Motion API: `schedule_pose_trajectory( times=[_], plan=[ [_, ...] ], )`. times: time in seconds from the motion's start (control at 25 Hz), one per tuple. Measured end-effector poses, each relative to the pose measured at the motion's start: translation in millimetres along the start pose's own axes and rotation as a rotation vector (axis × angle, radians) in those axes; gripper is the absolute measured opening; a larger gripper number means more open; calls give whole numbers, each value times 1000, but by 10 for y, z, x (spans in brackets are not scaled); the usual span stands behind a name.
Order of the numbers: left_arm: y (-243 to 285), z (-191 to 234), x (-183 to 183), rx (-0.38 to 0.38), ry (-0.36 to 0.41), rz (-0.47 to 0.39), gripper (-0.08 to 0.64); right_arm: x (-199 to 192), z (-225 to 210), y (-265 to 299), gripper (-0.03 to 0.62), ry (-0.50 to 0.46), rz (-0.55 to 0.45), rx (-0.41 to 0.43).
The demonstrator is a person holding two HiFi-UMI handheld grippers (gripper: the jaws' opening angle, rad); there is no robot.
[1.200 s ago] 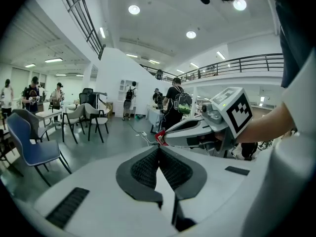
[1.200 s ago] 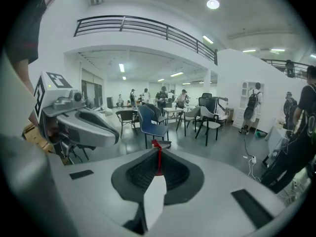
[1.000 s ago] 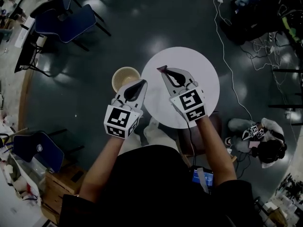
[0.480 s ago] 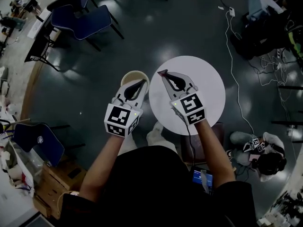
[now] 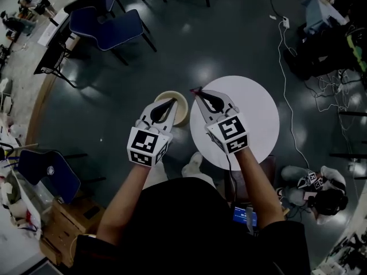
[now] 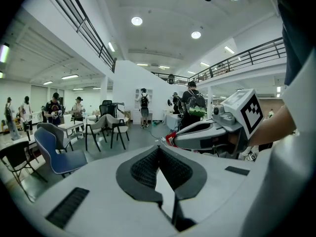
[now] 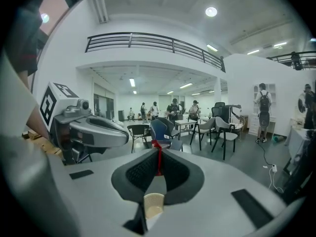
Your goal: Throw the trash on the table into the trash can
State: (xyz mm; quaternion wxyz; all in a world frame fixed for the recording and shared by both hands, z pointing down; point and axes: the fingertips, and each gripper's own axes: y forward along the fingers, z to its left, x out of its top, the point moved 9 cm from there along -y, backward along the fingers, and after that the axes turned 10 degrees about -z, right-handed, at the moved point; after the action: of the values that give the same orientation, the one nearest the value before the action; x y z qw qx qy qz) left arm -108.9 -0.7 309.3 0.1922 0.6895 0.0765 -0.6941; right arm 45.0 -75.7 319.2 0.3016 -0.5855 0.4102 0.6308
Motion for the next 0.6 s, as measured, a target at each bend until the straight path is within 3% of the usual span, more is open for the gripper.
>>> schedule_pose_trajectory(
  times=[0.6],
  plan=[
    [-295,1309,-295,-23,-61,54,14,-120,573,1224,29,73,62,-27]
  ],
)
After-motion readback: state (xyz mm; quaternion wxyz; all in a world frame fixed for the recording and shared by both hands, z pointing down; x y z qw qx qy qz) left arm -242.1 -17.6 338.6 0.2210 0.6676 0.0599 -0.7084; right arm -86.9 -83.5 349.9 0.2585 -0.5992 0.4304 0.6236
